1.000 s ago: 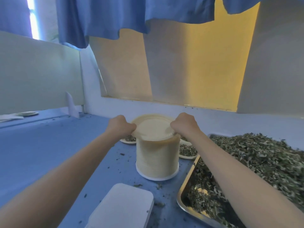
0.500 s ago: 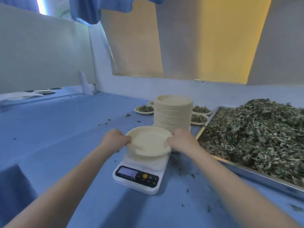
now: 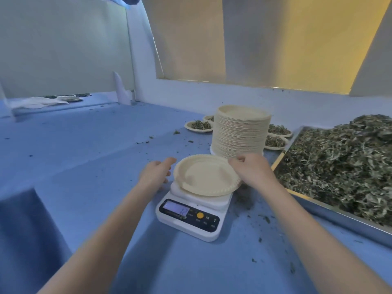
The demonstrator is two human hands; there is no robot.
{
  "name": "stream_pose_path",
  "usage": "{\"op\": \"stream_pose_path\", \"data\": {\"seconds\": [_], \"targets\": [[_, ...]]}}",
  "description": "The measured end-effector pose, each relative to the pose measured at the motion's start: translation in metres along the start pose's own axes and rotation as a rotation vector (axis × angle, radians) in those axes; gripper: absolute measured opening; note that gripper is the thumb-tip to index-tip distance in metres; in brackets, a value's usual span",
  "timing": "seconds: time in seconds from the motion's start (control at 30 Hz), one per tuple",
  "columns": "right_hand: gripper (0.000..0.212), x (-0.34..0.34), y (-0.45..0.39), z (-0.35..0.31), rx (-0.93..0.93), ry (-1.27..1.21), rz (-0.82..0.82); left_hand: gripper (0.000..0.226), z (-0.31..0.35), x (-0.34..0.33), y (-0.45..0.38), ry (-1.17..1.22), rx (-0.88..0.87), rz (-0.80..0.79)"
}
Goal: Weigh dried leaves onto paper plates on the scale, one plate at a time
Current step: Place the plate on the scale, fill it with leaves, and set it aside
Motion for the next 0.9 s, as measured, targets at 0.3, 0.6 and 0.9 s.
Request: {"op": "stream_pose_path", "data": {"seconds": [0.3,0.6,0.9], "targets": [[0.038,0.013,0.003,-0.011,0.077,-0.109,0.087,0.031,-0.024,0.007,0.007,0.248,-0.055,0.147],[0.033,0.004,0.008,-0.021,0.101,-0.103,0.023,0.021,-0.023,0.005,0.017,0.264,-0.144,0.084],[0.036,0.003,0.016,-0.026,0.075,-0.059,-0.038,0.034,-0.013,0.008,0.028,0.154,-0.197,0.112]]}}
Point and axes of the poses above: each hand's wrist, its own y-axis away from the middle knuckle, its own x-axis out of the back of the hand, z = x × y, the point moved 9 cm from there along -y, towards the middle knuckle, and after that the axes turned 12 degrees about -y, right-handed, at the moved point
